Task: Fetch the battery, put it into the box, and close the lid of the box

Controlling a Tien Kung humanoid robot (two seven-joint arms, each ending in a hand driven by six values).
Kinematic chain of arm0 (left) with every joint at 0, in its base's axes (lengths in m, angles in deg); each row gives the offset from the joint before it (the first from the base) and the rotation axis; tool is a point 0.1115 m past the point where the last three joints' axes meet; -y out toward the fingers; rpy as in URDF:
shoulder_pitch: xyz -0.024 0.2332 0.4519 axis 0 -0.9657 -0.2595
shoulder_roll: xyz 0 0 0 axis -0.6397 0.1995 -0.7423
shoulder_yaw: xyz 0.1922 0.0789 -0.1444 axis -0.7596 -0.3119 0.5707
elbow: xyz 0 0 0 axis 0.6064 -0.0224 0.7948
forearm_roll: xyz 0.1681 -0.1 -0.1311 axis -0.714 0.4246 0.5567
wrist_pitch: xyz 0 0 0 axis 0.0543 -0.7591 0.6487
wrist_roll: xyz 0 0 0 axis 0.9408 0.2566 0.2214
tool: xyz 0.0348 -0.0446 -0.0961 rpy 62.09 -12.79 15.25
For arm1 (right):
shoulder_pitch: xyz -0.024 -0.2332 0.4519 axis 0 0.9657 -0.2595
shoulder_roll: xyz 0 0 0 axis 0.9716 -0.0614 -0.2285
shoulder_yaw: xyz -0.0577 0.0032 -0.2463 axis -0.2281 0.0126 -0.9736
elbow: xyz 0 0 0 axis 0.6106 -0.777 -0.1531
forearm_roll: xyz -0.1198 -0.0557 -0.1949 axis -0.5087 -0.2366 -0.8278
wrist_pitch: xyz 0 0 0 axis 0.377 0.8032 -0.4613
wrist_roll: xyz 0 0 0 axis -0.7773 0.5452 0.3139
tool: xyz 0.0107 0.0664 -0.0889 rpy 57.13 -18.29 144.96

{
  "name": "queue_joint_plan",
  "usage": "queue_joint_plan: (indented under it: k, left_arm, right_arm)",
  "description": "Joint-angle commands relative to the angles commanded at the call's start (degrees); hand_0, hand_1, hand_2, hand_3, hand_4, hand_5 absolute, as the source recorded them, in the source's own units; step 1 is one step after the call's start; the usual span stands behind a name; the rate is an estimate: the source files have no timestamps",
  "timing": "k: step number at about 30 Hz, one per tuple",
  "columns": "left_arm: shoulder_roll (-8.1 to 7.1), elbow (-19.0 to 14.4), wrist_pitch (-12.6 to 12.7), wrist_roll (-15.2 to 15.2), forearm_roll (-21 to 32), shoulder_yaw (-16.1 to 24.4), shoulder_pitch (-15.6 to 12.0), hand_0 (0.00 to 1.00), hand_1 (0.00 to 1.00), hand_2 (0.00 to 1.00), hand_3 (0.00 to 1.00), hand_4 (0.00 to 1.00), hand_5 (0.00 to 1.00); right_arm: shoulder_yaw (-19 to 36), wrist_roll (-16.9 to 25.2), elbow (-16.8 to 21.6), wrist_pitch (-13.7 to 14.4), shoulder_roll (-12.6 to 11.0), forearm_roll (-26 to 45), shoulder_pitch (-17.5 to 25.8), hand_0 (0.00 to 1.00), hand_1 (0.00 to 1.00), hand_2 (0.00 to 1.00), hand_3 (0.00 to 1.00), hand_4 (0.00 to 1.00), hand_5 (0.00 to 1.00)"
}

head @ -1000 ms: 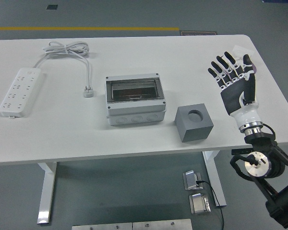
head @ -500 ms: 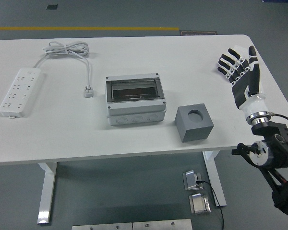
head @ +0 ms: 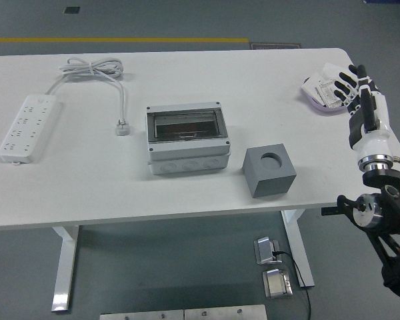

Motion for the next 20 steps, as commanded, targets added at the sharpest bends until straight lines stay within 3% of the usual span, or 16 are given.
queue_joint_plan:
  k: [7,11,12,16,20]
  left_arm:
    - [-0.02,-0.1,-0.1,0.0,0.2,-0.3,0.1,0.613,0.687,0.627,0.64,0.703,0.193]
    - [-0.07,0.0,0.0,0.0,0.6,-0.9,0.0,0.613,0.687,0.627,0.64,0.703,0.193]
    - [-0.08,0.0,0.0,0.0,0.8,-1.1,0.0,0.612,0.687,0.627,0.639,0.703,0.193]
    - [-0.12,0.0,0.0,0.0,1.0,-1.4,0.0,0.612,0.687,0.627,0.639,0.703,0.193]
    - [-0.12,0.0,0.0,0.0,1.1,-1.4,0.0,0.612,0.687,0.627,0.639,0.703,0.193]
  right_arm:
    - [-5.4,9.6,1.8,-13.8,0.6,15.8,-0.3,0.777,0.722,0.748,0.767,0.786,0.762]
    - [-6.9,12.6,3.8,-20.1,0.3,24.4,-0.4,0.777,0.722,0.748,0.767,0.786,0.762]
    - [-7.2,13.1,4.3,-22.0,0.2,27.5,-0.4,0.755,0.712,0.738,0.766,0.802,0.801]
    - [-8.0,14.7,6.3,-26.6,0.1,35.9,-0.4,0.755,0.712,0.738,0.766,0.802,0.801]
    - [-8.5,15.6,7.7,-28.8,0.1,42.2,-0.5,0.755,0.712,0.738,0.766,0.802,0.801]
